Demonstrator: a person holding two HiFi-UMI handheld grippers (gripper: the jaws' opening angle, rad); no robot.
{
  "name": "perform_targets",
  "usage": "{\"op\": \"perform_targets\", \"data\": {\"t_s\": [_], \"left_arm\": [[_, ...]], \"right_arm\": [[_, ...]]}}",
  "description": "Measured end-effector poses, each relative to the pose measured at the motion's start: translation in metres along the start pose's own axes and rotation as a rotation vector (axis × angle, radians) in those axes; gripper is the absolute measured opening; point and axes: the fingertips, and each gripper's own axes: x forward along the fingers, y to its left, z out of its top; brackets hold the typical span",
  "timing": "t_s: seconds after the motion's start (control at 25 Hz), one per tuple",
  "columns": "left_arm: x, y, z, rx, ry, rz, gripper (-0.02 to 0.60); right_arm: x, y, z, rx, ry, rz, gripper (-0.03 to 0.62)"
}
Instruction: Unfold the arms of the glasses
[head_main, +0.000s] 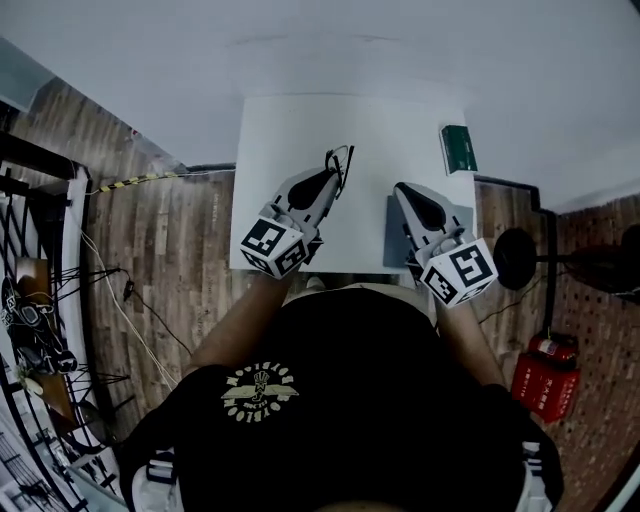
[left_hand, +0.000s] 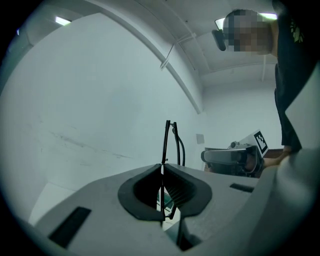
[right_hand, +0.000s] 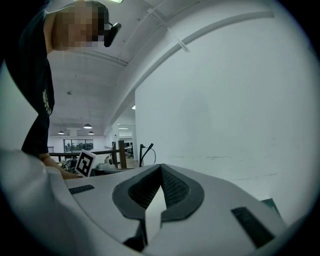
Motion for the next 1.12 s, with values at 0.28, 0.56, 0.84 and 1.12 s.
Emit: {"op": "perform_targets", "data": {"t_s": [0.28,0.56,0.84,1.12], "left_arm": [[0.035,-0.035,-0.007,0.007,-0.008,0.061,0.020],[0.069,-0.083,-0.027,0.014,-0.011,0.117,0.020],[0.077,-0.110,-0.038,0.010,-0.015,0.181,0.020],[0.074,-0.116,-0.045,0.013,-0.003,0.235,0.020]], "right_arm": [[-0.006,-0.013,0.010,0.008,0.027,0.155,0.000],[-0.047,-0.031,0.002,0.073,0.045,0.267,0.002],[-0.063,-0.035,0.000,0.091,0.055,0.373,0.002],[-0.064,-0.028,-0.010,0.104,0.072,0.449,0.023]]}}
